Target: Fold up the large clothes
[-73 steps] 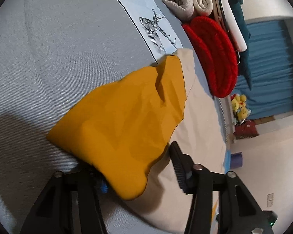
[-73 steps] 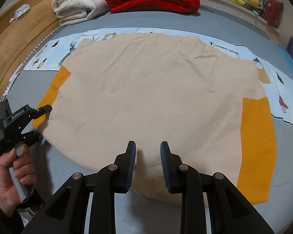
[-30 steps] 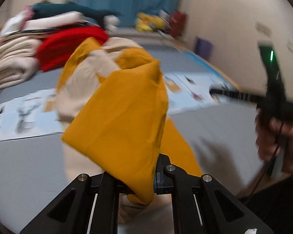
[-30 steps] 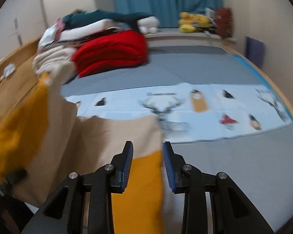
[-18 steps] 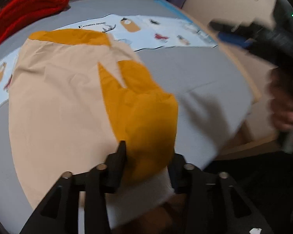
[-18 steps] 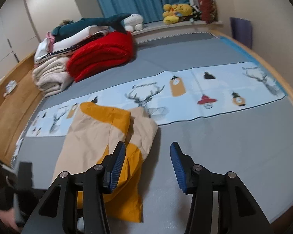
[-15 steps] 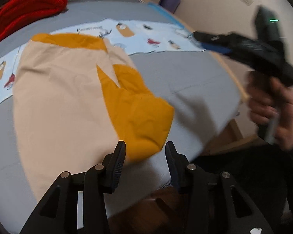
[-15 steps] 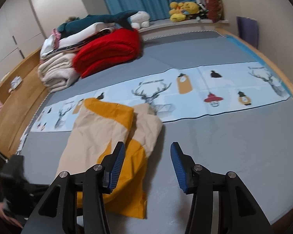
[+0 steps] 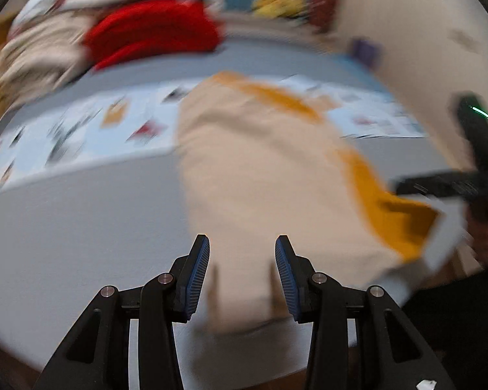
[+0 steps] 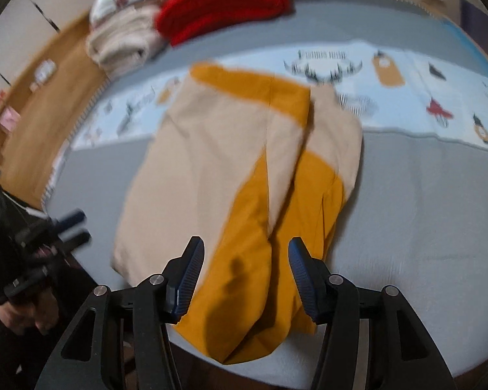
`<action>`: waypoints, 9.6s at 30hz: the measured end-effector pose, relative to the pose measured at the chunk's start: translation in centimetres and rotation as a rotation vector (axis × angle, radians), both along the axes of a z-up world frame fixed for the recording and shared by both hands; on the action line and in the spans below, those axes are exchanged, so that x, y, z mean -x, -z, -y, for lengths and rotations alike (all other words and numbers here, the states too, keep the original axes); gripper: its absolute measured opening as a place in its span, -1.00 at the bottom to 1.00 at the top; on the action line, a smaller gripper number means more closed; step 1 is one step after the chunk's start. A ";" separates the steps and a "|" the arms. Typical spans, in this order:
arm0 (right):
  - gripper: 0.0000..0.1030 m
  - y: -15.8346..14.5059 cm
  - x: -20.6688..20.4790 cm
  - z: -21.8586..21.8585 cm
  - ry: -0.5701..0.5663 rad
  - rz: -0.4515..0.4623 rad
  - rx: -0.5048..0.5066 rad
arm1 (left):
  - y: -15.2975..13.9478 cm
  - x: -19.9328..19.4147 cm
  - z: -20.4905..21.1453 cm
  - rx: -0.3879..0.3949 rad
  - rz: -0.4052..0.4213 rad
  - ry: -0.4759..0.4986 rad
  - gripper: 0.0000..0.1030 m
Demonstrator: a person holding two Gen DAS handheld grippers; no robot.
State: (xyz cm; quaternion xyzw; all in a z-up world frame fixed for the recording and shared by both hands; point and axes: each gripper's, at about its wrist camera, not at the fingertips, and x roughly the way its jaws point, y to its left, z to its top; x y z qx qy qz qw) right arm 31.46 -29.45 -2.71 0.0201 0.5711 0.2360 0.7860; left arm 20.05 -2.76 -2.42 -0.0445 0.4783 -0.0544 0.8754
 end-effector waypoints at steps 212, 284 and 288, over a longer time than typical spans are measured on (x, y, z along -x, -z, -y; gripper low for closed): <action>-0.64 5.8 -13.5 -4.1 0.367 0.065 -0.017 | 0.8 -16.9 -5.3 0.081 -0.150 0.076 0.03; 0.86 -6.7 14.6 -11.6 0.182 0.551 0.210 | -3.3 6.0 -1.7 -0.011 0.102 -0.186 0.97; 0.86 -6.5 14.3 -11.5 0.192 0.540 0.211 | -3.3 6.0 -1.8 0.008 0.096 -0.190 0.97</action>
